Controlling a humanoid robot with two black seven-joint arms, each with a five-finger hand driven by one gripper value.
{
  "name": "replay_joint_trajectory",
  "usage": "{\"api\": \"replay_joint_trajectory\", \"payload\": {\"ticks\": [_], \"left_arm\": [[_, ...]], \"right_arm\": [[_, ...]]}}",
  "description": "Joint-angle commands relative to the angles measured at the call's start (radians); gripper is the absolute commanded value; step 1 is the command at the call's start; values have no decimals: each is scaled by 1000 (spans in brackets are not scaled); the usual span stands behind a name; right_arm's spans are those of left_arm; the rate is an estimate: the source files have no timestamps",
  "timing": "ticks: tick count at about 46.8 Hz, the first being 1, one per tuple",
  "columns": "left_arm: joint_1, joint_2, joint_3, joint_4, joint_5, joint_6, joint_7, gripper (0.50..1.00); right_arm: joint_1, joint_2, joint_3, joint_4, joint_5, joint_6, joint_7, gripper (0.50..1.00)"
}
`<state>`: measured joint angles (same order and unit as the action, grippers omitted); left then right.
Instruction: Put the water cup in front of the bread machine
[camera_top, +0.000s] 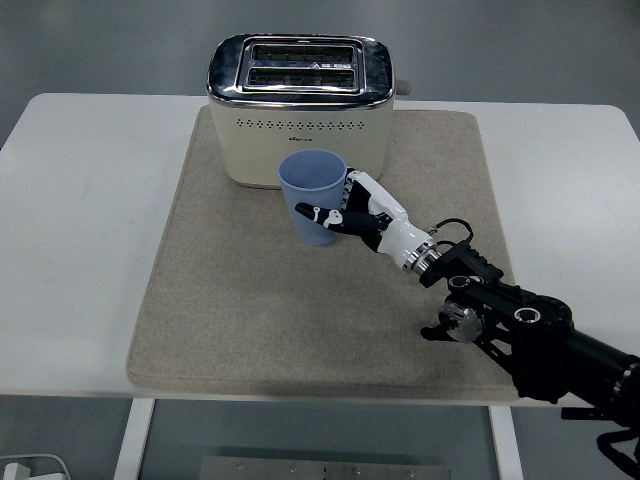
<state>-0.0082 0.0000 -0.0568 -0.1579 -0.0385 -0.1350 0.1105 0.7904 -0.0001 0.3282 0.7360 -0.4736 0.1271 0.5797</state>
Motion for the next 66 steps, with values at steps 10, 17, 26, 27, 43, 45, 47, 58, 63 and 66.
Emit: {"api": "replay_joint_trajectory", "payload": {"ticks": [10, 17, 26, 27, 43, 45, 47, 58, 63, 66], "left_arm": [[0, 0, 0, -2, 0, 0, 0, 1000], [1, 0, 2, -2, 0, 0, 0, 1000], [-1, 0, 2, -2, 0, 0, 0, 1000], [-1, 0, 2, -2, 0, 0, 0, 1000], [-1, 0, 0, -2, 0, 0, 0, 1000], [-1, 0, 0, 0, 0, 0, 0, 1000], [-1, 0, 0, 0, 0, 0, 0, 1000], [-1, 0, 0, 0, 0, 0, 0, 1000], [-1, 0, 2, 1, 0, 0, 0, 1000], [-1, 0, 0, 1, 0, 0, 0, 1000]], "right_arm": [[1, 0, 2, -9, 3, -14, 2, 672], [-5, 0, 2, -9, 3, -15, 2, 764], [-16, 0, 2, -9, 1, -15, 2, 829], [-16, 0, 2, -9, 1, -15, 2, 829], [-30, 0, 2, -7, 0, -15, 3, 864], [-30, 0, 2, -7, 0, -15, 3, 883], [-30, 0, 2, -7, 1, -15, 3, 895], [-30, 0, 2, -6, 1, -15, 6, 903], [-31, 0, 2, -3, 1, -15, 6, 913], [-33, 0, 2, -3, 1, -15, 6, 913]]}}
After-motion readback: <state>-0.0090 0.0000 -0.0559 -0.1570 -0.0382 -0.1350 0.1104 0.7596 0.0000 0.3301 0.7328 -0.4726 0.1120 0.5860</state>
